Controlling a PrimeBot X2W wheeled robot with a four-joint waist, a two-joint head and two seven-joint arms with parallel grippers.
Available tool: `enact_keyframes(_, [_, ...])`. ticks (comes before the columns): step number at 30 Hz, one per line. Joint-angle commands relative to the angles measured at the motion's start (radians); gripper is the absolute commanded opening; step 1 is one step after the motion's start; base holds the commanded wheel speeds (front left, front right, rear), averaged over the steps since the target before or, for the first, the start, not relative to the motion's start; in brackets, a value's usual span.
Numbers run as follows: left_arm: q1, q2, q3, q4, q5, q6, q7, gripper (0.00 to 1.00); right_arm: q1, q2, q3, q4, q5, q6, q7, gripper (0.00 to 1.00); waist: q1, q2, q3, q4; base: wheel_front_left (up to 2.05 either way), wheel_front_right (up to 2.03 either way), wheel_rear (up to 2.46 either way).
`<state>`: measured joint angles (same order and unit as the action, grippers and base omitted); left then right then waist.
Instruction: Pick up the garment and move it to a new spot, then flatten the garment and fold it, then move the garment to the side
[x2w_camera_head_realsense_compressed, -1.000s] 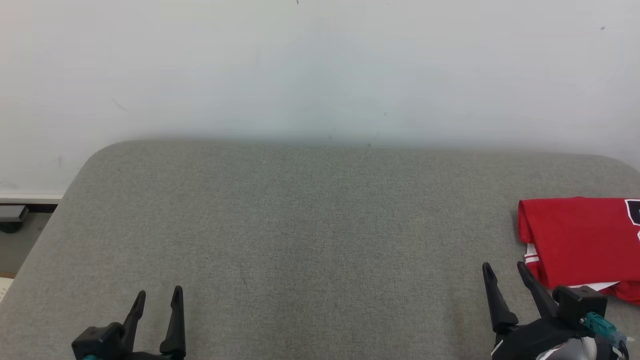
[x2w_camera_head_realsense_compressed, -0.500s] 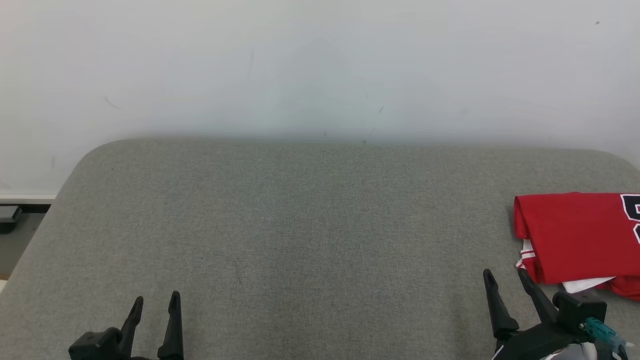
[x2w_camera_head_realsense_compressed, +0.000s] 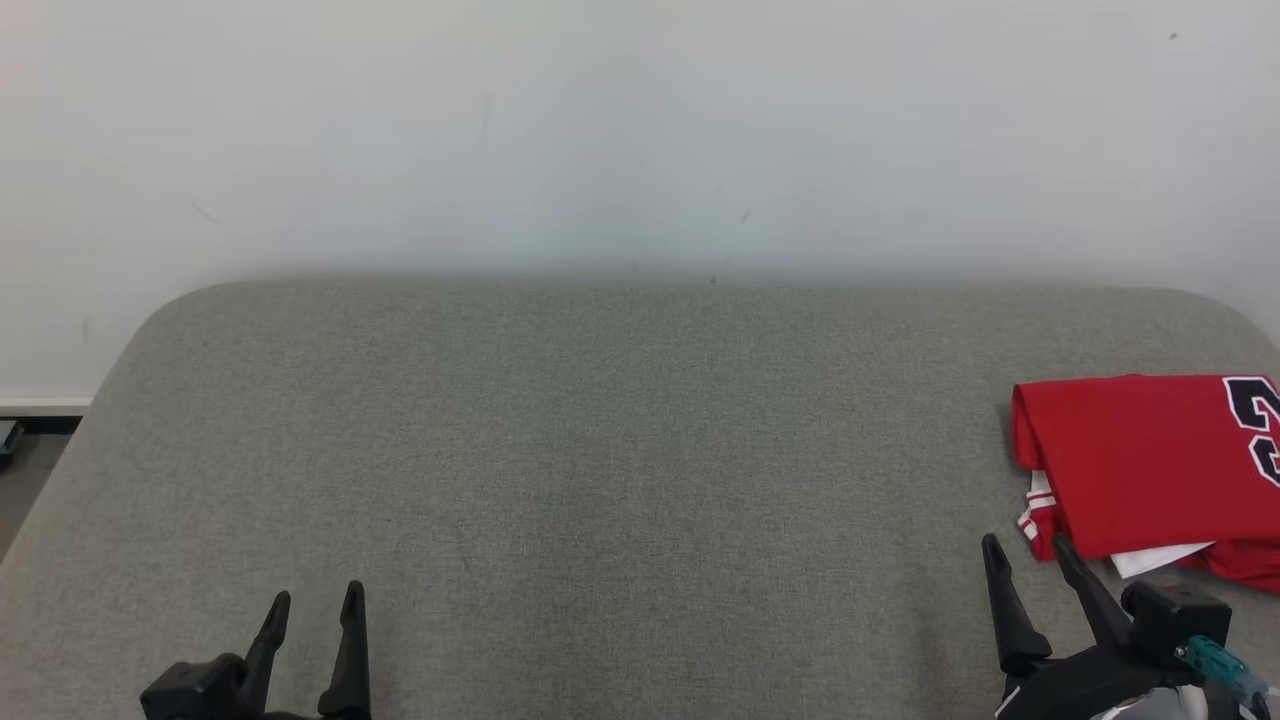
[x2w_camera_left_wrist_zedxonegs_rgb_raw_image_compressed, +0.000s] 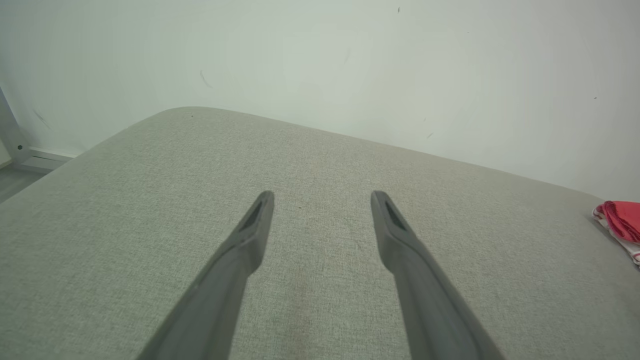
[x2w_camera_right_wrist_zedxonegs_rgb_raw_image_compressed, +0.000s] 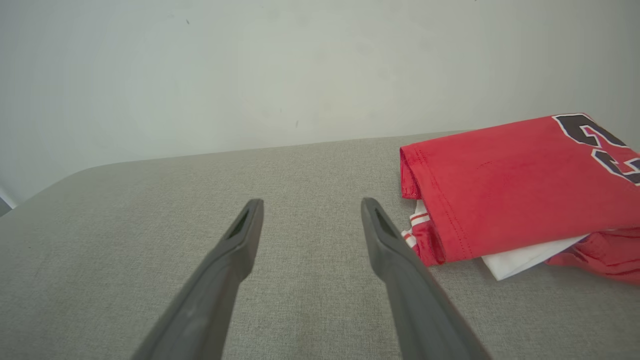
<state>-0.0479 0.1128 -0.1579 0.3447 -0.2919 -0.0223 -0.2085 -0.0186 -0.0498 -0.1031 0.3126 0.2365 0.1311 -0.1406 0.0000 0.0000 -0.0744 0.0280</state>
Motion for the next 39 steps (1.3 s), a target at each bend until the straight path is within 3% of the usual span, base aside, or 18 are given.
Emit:
enact_keyframes(1, [-0.008, 0.008, -0.001, -0.006, -0.014, 0.004, 0.001, 1.0, 0.002, -0.002, -0.005, -0.002, 0.003, -0.001, -0.001, 1.0, 0.0, 0.0, 0.005, -0.006, 0.0, 0.0, 0.0])
enact_keyframes(8, [-0.01, 0.009, -0.003, -0.009, -0.02, 0.009, 0.002, 1.0, -0.005, -0.002, -0.001, 0.005, 0.006, -0.001, 0.001, 1.0, 0.0, 0.0, 0.011, -0.014, 0.0, 0.0, 0.0])
enact_keyframes(9, [-0.003, 0.0, -0.003, -0.005, -0.01, 0.005, 0.002, 0.0, -0.002, 0.0, -0.001, 0.006, 0.001, 0.0, 0.001, 0.0, 0.0, 0.0, 0.011, -0.014, 0.0, 0.0, 0.0])
enact_keyframes(13, [0.017, -0.012, -0.003, 0.026, -0.02, 0.004, 0.009, 0.0, 0.018, 0.007, -0.003, 0.04, 0.011, 0.0, 0.008, 0.0, 0.0, 0.0, 0.012, -0.014, 0.0, 0.0, 0.0])
enact_keyframes(39, [-0.036, -0.028, 0.099, 0.006, -0.451, -0.034, 0.132, 0.0, -0.021, 0.004, 0.004, 0.0, 0.47, 0.0, 0.07, 0.0, 0.0, 0.0, 0.027, -0.017, 0.0, 0.0, 0.0])
